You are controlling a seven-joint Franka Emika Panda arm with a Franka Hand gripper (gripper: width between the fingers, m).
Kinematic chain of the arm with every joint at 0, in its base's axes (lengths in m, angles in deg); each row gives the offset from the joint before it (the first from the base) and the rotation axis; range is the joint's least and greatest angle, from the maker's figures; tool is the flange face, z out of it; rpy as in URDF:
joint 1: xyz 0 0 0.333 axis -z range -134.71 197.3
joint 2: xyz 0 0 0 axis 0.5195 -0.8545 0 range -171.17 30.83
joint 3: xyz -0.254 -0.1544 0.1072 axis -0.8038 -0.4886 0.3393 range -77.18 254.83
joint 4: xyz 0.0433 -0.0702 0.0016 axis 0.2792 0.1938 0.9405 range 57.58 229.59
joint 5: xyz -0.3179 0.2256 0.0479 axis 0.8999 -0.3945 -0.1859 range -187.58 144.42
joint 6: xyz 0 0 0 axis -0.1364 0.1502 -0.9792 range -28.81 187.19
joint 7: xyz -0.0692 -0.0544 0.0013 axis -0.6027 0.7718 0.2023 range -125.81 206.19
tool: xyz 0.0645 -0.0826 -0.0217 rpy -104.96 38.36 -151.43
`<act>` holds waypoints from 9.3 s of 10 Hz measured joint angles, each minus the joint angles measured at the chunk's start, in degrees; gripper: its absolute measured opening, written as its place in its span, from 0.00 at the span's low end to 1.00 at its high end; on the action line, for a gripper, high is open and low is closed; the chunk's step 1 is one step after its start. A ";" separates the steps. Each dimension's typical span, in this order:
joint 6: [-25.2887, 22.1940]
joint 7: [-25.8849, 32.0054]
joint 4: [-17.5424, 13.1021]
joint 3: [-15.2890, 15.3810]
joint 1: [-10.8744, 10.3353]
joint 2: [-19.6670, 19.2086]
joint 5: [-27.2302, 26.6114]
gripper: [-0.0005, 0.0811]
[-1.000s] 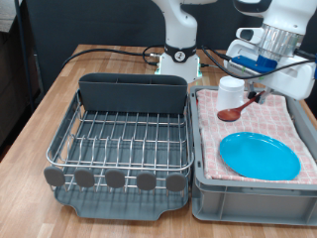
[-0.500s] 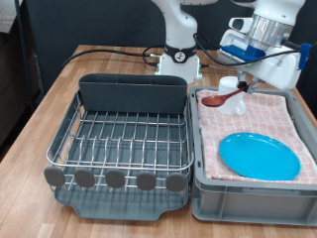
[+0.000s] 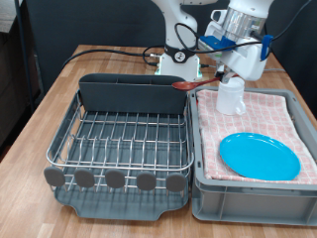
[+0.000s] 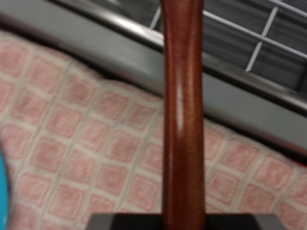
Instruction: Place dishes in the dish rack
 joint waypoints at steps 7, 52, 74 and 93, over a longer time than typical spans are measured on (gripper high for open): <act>-5.69 0.72 9.40 -7.88 0.28 13.49 -0.75 0.12; -13.88 40.55 5.47 -45.43 -7.41 5.29 -25.51 0.12; -9.82 24.83 -7.97 -22.03 -16.26 7.45 -4.20 0.99; 25.05 43.23 -9.73 -20.44 -19.15 -16.67 -22.24 0.99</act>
